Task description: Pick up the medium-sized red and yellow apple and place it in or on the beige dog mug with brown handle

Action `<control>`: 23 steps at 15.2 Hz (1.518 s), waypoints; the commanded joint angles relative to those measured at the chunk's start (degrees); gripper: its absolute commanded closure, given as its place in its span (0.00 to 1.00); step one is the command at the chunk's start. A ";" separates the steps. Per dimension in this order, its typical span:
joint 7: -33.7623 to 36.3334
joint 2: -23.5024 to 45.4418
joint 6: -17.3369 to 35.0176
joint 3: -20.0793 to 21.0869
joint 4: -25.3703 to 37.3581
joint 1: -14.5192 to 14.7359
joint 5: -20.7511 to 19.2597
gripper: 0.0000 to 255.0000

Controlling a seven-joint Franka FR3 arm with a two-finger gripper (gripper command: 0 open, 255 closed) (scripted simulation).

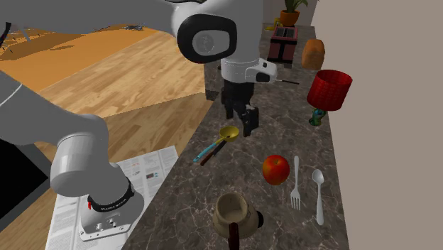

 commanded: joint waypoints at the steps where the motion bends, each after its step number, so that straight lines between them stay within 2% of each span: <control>1: -0.97 3.73 3.23 -1.08 1.16 -0.40 -0.13 0.00; 10: -6.40 20.86 13.48 -5.43 10.46 -2.15 2.06 0.00; 17: -6.87 23.64 18.69 -5.56 7.97 -2.26 2.71 0.00; 23: -6.92 23.89 19.12 -5.58 7.79 -2.27 2.77 0.00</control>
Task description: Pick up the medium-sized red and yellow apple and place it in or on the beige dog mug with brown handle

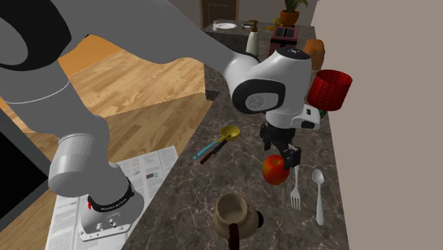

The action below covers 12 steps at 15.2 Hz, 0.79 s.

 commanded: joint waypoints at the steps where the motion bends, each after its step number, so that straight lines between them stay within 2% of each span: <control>1: 0.00 0.01 0.02 0.00 0.00 0.00 0.00 0.00; 3: 0.00 0.01 0.01 0.00 0.00 0.00 0.00 0.00; 4: 0.00 0.01 0.01 0.00 0.00 0.00 0.00 1.00; 12: 0.00 0.01 0.01 0.00 0.00 0.00 0.00 1.00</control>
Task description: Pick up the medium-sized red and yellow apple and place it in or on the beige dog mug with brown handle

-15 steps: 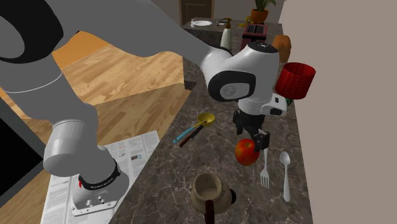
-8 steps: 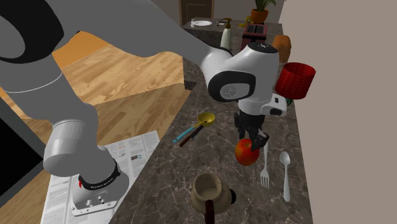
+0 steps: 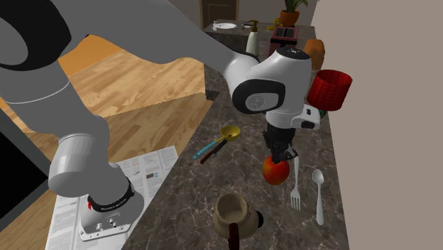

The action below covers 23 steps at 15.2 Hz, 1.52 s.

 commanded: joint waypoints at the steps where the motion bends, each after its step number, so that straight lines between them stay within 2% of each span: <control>1: 0.00 0.01 0.01 0.00 -0.01 0.00 0.00 1.00; 23: 0.57 -5.23 -16.72 0.38 11.59 0.18 -1.00 1.00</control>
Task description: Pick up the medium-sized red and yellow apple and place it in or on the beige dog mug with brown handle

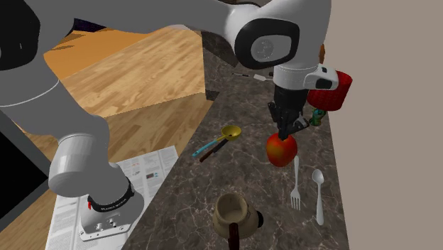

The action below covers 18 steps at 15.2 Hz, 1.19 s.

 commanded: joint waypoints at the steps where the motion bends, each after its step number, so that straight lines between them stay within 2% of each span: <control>1: -0.05 -0.18 -1.72 0.01 1.53 0.00 -0.01 1.00; 14: -0.24 -0.26 -11.74 0.15 11.47 0.11 0.10 1.00; 18: -2.43 -4.69 -13.36 -1.06 8.84 -1.04 -0.84 1.00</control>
